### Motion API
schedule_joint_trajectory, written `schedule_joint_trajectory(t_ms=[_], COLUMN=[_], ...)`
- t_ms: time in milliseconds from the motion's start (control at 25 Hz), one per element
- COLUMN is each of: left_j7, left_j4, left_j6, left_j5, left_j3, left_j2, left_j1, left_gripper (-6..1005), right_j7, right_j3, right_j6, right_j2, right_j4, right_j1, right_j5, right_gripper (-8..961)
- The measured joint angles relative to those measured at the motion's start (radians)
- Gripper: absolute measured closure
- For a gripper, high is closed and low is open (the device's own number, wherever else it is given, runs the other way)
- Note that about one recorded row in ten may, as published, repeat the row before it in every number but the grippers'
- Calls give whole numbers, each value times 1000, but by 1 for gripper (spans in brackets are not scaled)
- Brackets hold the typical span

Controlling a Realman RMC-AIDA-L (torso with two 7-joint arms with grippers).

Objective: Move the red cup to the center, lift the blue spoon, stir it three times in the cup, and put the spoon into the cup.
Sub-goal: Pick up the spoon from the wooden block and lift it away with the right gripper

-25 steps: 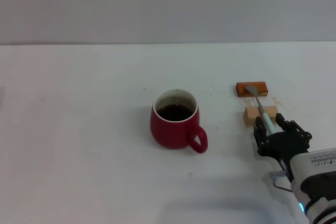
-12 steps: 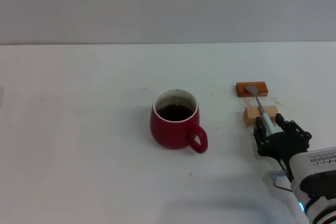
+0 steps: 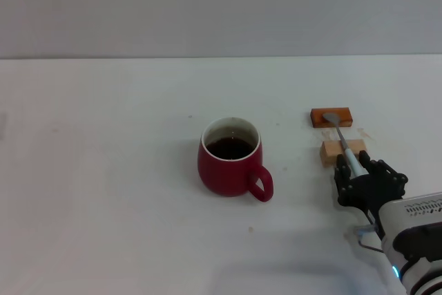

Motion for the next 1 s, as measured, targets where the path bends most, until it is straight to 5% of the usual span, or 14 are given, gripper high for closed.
schedule_joint_trajectory(t_ms=[1000], left_j7=[0], left_j4=[0], left_j6=[0], left_j5=[0], left_j3=[-2], left_j2=[0], left_j1=[5], left_gripper=[137], right_j7=[1], right_j3=[0], right_j6=[3], right_j2=[-1], right_j4=[4], right_j1=[0], right_j5=[1], right_gripper=[692])
